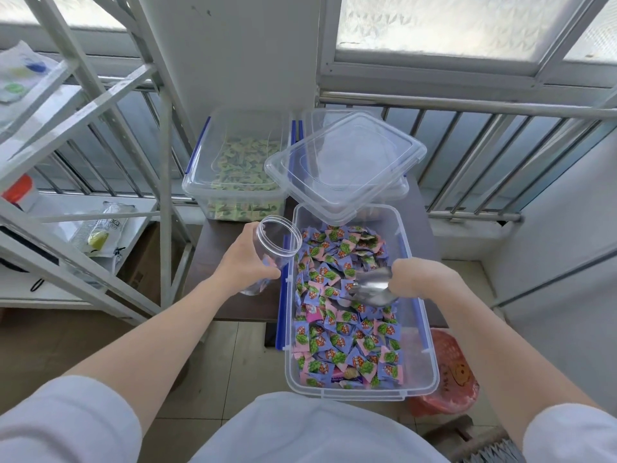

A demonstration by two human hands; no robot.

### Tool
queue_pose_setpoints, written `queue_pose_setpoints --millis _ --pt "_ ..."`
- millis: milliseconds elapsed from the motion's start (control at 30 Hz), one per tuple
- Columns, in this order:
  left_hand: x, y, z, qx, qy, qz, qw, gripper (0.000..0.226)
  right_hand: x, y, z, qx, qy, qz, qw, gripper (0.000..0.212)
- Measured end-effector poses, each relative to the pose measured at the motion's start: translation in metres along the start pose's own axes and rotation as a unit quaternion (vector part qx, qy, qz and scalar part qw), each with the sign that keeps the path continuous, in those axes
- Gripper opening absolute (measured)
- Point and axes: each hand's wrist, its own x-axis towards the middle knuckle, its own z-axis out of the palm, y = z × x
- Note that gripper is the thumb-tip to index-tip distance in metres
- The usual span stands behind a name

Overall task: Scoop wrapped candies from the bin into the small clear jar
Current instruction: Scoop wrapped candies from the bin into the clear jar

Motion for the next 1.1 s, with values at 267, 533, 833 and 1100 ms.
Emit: queue_pose_setpoints --millis 267,533,833,1100 --pt "0.0 -0.001 0.0 0.001 0.0 0.002 1.0 0.086 0.0 -0.003 -0.004 -0.083 0.024 0.046 0.995 0.015" --pt "0.005 0.0 -0.001 0.004 -0.009 -0.001 1.0 0.09 0.031 -0.022 0.01 0.043 0.028 -0.031 0.998 0.016" --pt "0.004 -0.004 -0.005 0.0 -0.004 -0.003 1.0 0.081 0.073 -0.06 0.023 0.163 0.093 -0.058 0.98 0.011" --pt "0.006 0.002 -0.001 -0.007 -0.023 0.002 1.0 0.079 0.08 -0.046 0.051 0.194 0.159 -0.038 0.967 0.01"
